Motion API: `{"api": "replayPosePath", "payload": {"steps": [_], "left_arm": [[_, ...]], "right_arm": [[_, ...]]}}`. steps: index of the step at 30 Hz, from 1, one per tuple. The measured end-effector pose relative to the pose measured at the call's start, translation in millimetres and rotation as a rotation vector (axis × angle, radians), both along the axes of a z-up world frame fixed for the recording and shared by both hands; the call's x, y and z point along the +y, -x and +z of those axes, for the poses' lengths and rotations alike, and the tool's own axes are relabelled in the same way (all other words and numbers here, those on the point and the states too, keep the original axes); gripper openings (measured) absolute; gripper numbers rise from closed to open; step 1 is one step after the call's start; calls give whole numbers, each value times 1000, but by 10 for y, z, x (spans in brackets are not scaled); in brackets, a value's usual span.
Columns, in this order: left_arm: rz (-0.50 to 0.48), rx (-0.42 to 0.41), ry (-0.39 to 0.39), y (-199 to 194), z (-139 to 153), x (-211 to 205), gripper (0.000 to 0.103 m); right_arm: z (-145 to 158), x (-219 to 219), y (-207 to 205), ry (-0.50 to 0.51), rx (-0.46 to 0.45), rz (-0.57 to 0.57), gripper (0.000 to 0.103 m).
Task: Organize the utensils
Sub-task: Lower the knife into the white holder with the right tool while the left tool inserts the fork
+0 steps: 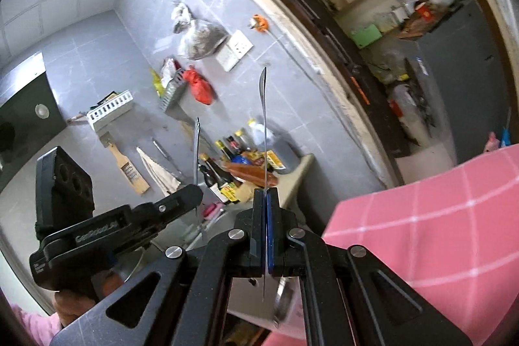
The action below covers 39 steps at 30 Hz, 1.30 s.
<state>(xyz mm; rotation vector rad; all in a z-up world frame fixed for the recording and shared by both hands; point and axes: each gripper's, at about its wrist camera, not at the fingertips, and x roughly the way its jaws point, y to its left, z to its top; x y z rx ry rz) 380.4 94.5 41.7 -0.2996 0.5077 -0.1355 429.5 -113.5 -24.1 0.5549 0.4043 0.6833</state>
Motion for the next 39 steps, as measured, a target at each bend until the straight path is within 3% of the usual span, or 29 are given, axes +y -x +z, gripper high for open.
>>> {"api": "replayPosePath", "payload": {"steps": [7, 18, 39], "left_arm": [[34, -61, 47, -78, -374, 252, 6], [27, -152, 19, -55, -713, 259, 6], [5, -147, 18, -70, -964, 316, 6]], "right_arm": [[-244, 353, -89, -19, -33, 11, 1], [-592, 514, -200, -25, -46, 18, 1], [-705, 610, -288, 89, -82, 51, 1]]}}
